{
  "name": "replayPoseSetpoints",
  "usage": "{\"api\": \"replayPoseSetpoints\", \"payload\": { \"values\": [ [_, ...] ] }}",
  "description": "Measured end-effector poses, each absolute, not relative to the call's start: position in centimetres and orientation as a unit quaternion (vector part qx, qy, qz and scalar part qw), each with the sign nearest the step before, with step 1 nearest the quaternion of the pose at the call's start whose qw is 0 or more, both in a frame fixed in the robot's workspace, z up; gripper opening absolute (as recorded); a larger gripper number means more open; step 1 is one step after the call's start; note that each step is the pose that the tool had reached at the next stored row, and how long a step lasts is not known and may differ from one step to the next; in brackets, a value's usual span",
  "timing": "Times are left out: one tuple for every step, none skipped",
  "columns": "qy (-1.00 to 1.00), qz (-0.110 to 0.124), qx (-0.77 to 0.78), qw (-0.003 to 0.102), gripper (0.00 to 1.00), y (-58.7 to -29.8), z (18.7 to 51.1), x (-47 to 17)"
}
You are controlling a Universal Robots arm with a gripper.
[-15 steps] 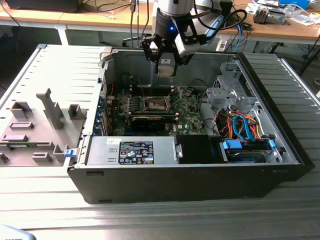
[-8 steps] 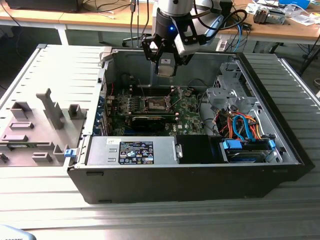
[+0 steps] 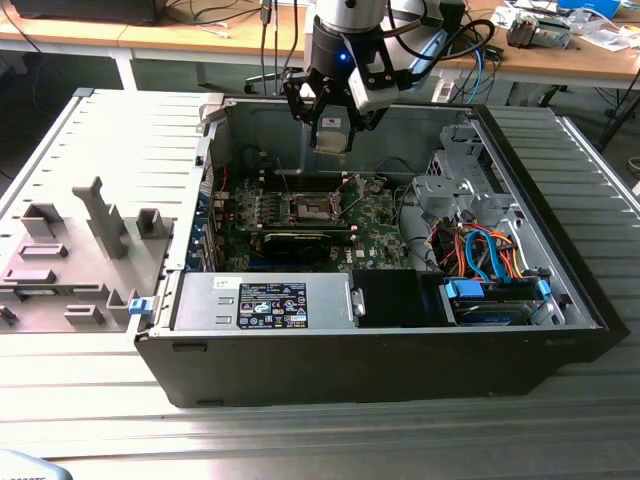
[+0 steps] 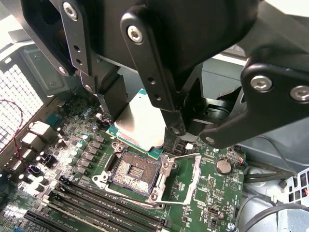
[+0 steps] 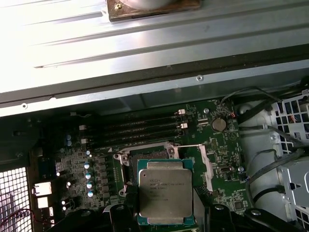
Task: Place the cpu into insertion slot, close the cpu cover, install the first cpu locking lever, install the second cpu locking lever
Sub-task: 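Place the cpu into insertion slot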
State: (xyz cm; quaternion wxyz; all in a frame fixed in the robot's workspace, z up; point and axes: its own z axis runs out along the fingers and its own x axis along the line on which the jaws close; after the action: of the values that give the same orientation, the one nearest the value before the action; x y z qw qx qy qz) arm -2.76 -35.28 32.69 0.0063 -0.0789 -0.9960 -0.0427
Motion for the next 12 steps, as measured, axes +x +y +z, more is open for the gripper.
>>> {"api": "replayPoseSetpoints", "payload": {
  "values": [
    [-0.996, -0.043, -0.079, 0.006, 0.54, -35.28, 32.69, -2.76],
    [-0.996, -0.043, -0.08, 0.006, 0.54, -35.28, 32.69, -2.76],
    [-0.996, -0.043, -0.081, 0.006, 0.54, -35.28, 32.69, -2.76],
    [-0.996, -0.043, -0.081, 0.006, 0.54, -35.28, 32.69, -2.76],
    [-0.996, -0.043, -0.082, 0.006, 0.54, -35.28, 32.69, -2.76],
    [-0.996, -0.043, -0.082, 0.006, 0.54, -35.28, 32.69, -2.76],
    [-0.996, -0.043, -0.083, 0.006, 0.54, -35.28, 32.69, -2.76],
    [-0.996, -0.043, -0.083, 0.006, 0.54, -35.28, 32.69, -2.77],
    [-0.996, -0.043, -0.084, 0.006, 0.54, -35.28, 32.69, -2.76],
    [-0.995, -0.043, -0.085, 0.006, 0.54, -35.28, 32.69, -2.76],
    [-0.995, -0.043, -0.085, 0.006, 0.54, -35.28, 32.69, -2.76],
    [-0.995, -0.043, -0.086, 0.006, 0.54, -35.28, 32.69, -2.76]
  ]
}}
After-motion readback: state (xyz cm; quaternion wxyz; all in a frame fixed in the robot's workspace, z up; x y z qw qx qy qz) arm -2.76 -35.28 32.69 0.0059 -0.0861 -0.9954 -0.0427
